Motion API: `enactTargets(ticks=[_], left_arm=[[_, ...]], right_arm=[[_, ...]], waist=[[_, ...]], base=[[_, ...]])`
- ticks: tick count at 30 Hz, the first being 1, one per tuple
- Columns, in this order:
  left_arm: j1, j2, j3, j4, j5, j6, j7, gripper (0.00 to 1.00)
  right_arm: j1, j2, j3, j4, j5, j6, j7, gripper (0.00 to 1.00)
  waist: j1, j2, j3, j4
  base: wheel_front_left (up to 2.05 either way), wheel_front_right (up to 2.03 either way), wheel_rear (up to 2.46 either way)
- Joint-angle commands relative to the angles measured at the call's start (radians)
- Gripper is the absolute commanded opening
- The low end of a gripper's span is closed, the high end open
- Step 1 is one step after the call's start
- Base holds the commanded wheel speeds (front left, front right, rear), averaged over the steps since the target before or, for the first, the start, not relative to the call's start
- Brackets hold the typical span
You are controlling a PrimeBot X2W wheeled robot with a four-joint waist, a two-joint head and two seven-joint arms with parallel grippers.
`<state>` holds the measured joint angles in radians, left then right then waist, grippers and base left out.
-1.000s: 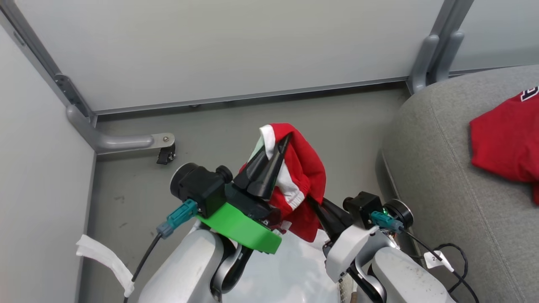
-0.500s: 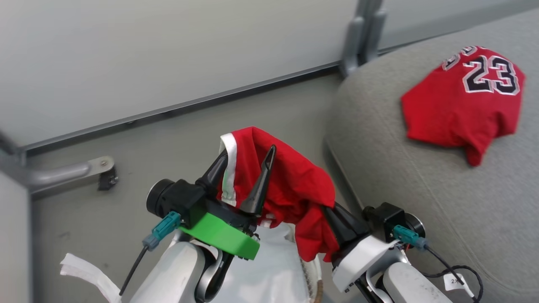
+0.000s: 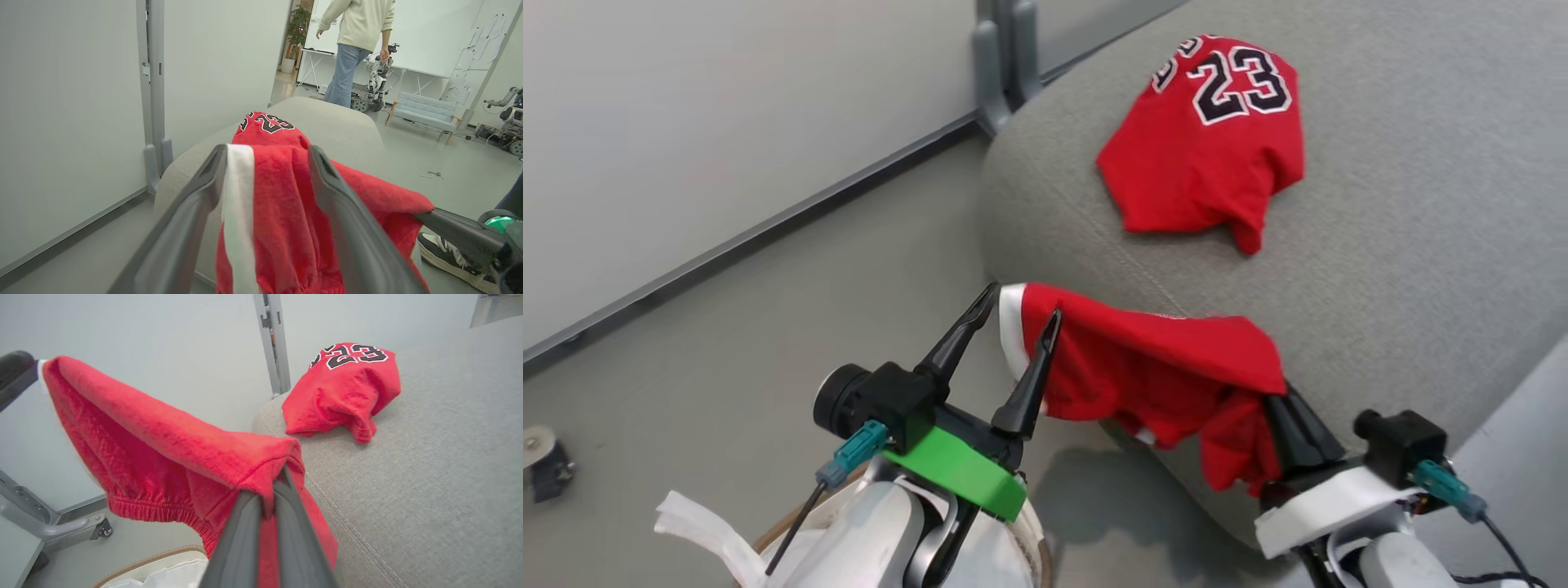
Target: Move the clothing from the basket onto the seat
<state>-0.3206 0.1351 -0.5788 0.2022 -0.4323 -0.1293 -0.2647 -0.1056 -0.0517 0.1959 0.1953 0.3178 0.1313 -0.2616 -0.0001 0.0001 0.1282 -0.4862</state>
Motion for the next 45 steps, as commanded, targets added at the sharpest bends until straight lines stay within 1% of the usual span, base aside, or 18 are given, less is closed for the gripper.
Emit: enactTargets(ticks=[1, 7, 9, 14, 18, 21, 24, 25, 28, 31, 34, 38, 41, 45], left_arm=[[-0.020, 0.010, -0.004, 0.007, -0.008, -0.002, 0.001, 1.00], [-0.049, 0.025, -0.034, 0.015, -0.023, -0.002, 0.001, 1.00], [-0.056, 0.030, -0.042, 0.016, -0.026, -0.002, 0.001, 1.00], [-0.062, 0.048, -0.045, 0.005, -0.020, -0.002, 0.001, 1.00], [-0.054, 0.072, -0.030, 0.001, -0.008, -0.002, 0.001, 1.00], [-0.055, 0.095, -0.015, -0.009, 0.005, -0.002, 0.001, 1.00], [-0.058, 0.117, 0.000, -0.021, 0.018, -0.002, 0.001, 1.00], [-0.067, 0.121, -0.004, -0.026, 0.023, -0.002, 0.001, 1.00], [-0.093, 0.141, -0.016, -0.035, 0.031, -0.002, 0.001, 1.00], [-0.121, 0.158, -0.036, -0.046, 0.034, -0.002, 0.001, 1.00], [-0.152, 0.164, -0.052, -0.055, 0.031, -0.002, 0.001, 1.00], [-0.186, 0.176, -0.065, -0.056, 0.024, -0.002, 0.001, 1.00], [-0.205, 0.187, -0.066, -0.055, 0.024, -0.002, 0.001, 1.00], [-0.222, 0.193, -0.064, -0.054, 0.023, -0.002, 0.001, 1.00]], right_arm=[[0.021, 0.000, -0.023, -0.024, 0.009, -0.001, -0.005, 0.00], [0.044, 0.000, -0.113, -0.112, 0.039, -0.001, -0.005, 0.00], [0.017, 0.000, -0.132, -0.143, 0.050, -0.001, -0.005, 0.00], [-0.118, -0.006, -0.173, -0.198, 0.003, -0.001, -0.005, 0.00], [-0.288, -0.084, -0.184, -0.195, -0.022, -0.001, -0.005, 0.00], [-0.442, -0.166, -0.177, -0.159, -0.030, -0.001, -0.005, 0.00], [-0.586, -0.228, -0.186, -0.110, -0.044, -0.001, -0.005, 0.00], [-0.634, -0.258, -0.202, -0.083, -0.048, -0.001, -0.005, 0.00], [-0.752, -0.322, -0.240, -0.005, -0.082, -0.001, -0.005, 0.00], [-0.852, -0.367, -0.291, 0.071, -0.116, -0.001, -0.004, 0.00], [-0.896, -0.390, -0.323, 0.133, -0.165, -0.001, -0.004, 0.00], [-0.919, -0.370, -0.360, 0.199, -0.200, -0.001, -0.004, 0.00], [-0.913, -0.329, -0.389, 0.251, -0.213, -0.001, -0.004, 0.00], [-0.861, -0.281, -0.400, 0.327, -0.238, -0.001, -0.004, 0.00]], waist=[[0.0001, -0.0001, 0.032, -0.067], [0.0001, -0.0001, 0.062, -0.074], [0.0001, -0.0001, 0.076, -0.075], [0.0001, -0.0001, 0.121, -0.075], [0.0001, -0.0001, 0.165, -0.074], [0.0001, -0.0001, 0.209, -0.073], [0.0001, -0.0001, 0.253, -0.071], [0.0001, -0.0001, 0.273, -0.059], [0.0001, -0.0001, 0.325, -0.025], [0.0001, -0.0001, 0.381, 0.015], [0.0001, -0.0001, 0.427, 0.050], [0.0001, -0.0001, 0.484, 0.095], [0.0001, -0.0001, 0.521, 0.121], [0.0001, -0.0001, 0.553, 0.149]], base=[[0.00, 0.00, 0.00], [0.00, 0.00, 0.00], [0.00, 0.00, 0.00], [0.00, 0.00, 0.00], [0.00, 0.00, 0.00], [0.00, 0.00, 0.00], [0.00, 0.00, 0.00], [0.00, 0.00, 0.00], [0.00, 0.00, 0.00], [0.00, 0.00, 0.00], [0.00, 0.00, 0.00], [0.00, 0.00, 0.00], [0.00, 0.00, 0.00], [0.00, 0.00, 0.00]])
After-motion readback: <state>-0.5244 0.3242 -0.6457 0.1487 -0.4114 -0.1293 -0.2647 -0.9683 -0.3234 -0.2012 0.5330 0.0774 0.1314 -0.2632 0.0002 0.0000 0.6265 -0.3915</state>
